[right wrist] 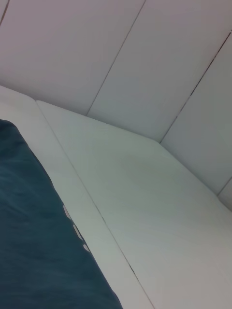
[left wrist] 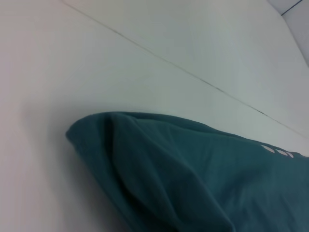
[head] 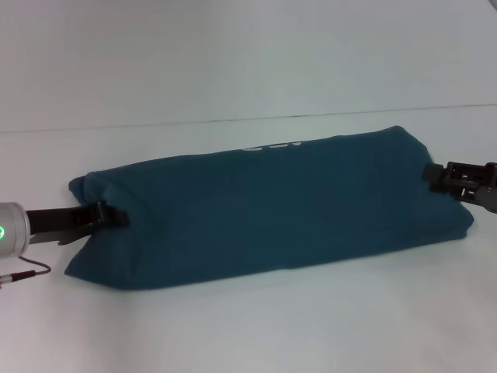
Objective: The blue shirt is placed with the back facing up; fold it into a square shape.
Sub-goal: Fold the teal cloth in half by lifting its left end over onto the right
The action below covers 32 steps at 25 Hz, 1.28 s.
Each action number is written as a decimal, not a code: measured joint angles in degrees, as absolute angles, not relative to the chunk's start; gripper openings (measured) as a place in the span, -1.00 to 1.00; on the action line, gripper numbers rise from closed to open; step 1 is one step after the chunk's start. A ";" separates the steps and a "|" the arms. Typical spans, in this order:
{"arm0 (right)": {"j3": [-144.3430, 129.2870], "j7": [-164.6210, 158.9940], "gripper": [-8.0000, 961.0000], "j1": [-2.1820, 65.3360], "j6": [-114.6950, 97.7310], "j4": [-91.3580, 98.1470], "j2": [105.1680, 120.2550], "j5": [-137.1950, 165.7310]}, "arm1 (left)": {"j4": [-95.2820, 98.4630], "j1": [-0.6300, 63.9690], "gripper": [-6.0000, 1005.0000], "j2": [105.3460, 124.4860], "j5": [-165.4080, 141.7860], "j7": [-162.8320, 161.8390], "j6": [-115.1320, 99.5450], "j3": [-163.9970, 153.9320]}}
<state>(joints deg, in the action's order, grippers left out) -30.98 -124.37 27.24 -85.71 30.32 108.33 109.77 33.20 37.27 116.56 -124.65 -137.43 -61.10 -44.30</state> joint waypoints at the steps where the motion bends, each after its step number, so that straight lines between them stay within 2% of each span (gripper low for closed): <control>1: -30.95 -124.39 0.02 27.24 -85.74 30.32 108.34 109.77 | 33.39 37.27 -0.65 116.58 -124.48 -137.24 -61.31 -44.29; 4: -30.86 -124.40 0.02 27.24 -85.78 30.32 108.35 109.72 | 34.74 37.11 -0.84 116.76 -123.63 -135.80 -63.59 -43.41; 9: -30.50 -124.43 0.02 27.25 -85.79 30.32 108.37 109.69 | 37.04 36.23 -0.88 115.94 -121.76 -134.46 -67.83 -41.47; 22: -29.75 -124.72 0.02 27.29 -85.53 30.32 108.46 109.69 | 38.51 36.35 -0.88 111.67 -133.36 -136.12 -68.16 -33.15; 32: -29.71 -124.72 0.02 27.24 -84.48 30.32 108.30 110.02 | 40.08 37.93 -0.88 109.74 -145.18 -137.85 -66.70 -28.02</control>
<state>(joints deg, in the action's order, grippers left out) -29.71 -124.72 27.24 -84.48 30.32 108.30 110.02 40.08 37.93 109.74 -145.18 -137.85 -66.70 -28.02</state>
